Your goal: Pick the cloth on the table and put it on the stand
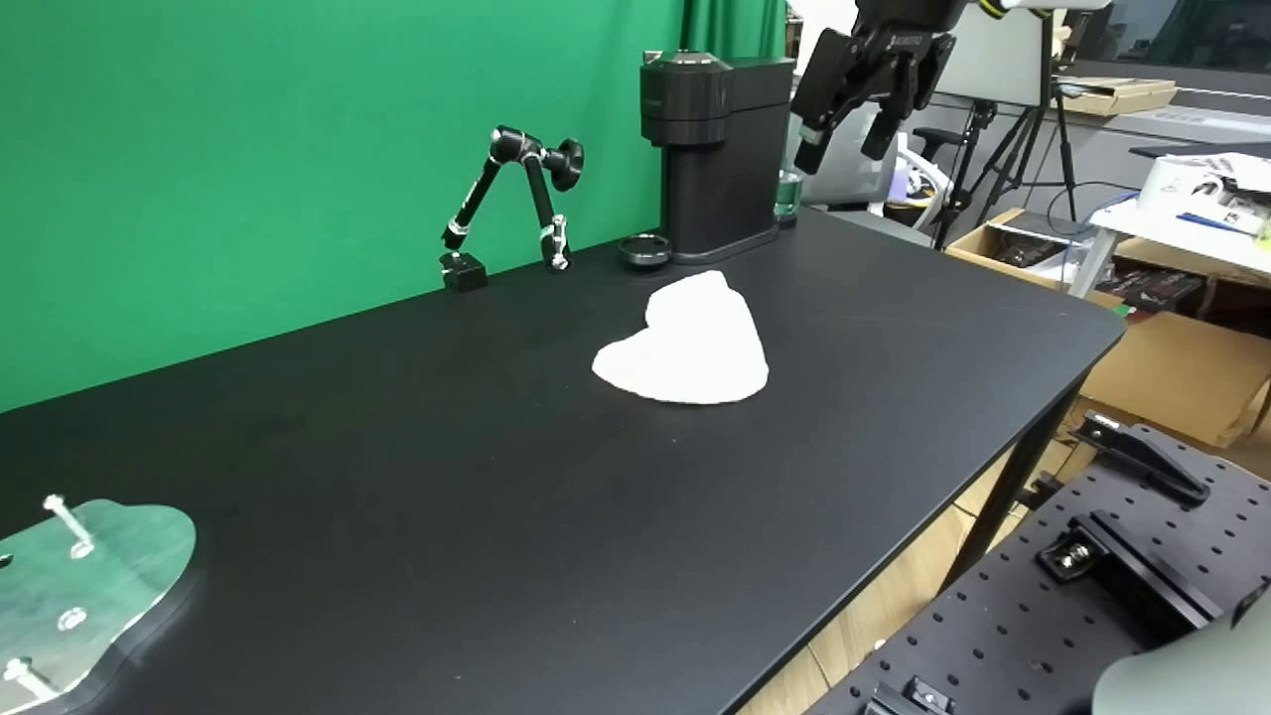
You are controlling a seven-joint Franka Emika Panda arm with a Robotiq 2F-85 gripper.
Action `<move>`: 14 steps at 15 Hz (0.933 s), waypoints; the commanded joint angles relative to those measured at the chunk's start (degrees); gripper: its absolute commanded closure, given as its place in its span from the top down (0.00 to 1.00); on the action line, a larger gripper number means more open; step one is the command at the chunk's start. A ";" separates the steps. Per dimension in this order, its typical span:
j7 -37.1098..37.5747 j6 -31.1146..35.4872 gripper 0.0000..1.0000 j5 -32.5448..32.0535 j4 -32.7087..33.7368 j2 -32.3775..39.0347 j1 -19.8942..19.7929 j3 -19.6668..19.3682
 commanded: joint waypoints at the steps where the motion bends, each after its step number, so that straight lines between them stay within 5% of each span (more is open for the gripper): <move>1: 5.86 3.77 1.00 -2.09 1.39 7.01 -3.35 1.72; 7: 8.81 15.00 1.00 0.21 4.90 22.60 -2.74 2.49; 14: 7.51 20.48 1.00 6.08 12.73 36.47 -1.66 5.65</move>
